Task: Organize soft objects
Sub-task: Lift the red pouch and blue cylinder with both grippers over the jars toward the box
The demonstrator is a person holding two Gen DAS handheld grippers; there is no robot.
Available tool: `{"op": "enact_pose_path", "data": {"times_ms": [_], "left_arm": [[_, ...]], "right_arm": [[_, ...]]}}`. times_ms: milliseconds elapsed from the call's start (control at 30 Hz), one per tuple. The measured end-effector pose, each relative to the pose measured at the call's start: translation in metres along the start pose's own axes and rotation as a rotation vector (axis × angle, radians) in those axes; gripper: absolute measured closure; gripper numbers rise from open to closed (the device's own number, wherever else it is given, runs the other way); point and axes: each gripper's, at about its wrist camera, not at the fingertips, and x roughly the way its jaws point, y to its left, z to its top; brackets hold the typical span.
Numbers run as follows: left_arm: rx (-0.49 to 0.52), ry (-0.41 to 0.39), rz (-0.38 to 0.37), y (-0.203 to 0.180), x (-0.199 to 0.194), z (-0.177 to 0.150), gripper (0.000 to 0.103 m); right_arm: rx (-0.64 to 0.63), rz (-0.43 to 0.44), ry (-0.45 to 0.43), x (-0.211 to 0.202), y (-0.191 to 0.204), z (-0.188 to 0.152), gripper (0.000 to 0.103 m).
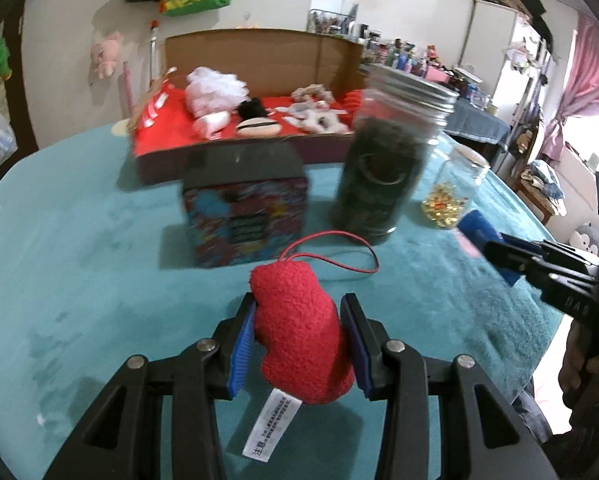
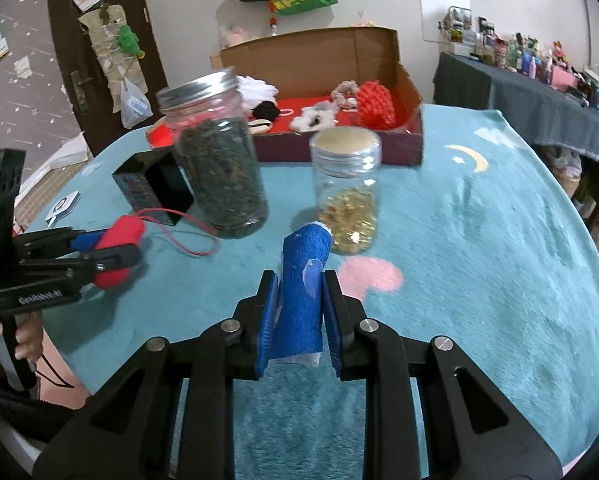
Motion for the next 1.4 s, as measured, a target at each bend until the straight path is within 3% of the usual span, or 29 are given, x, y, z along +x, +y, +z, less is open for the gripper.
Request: {"op": "enact_pose_path", "data": {"times_ms": [433,700,900,1400], "left_arm": [[-0.099,0.026,0.102,0.060,-0.008,-0.009,0.059],[-0.094,0.043,0.138,0.088,-0.012,-0.004,0.059],[-0.048,0.011,0.115,0.108,-0.009,0.016,0.059],[0.145,-0.011,-0.082,0.129,0.015,0.078,0.059]], "right_arm": [[0.034,-0.054,0.033,-0.003,-0.030,-0.003,0.082],[0.068,-0.055,0.063,0.002,-0.055,0.002,0.082],[0.070,-0.014,0.054,0.008,-0.075,0.019,0.081],[-0.086,0.212,0.092,0.046,-0.102,0.081,0.081]]}}
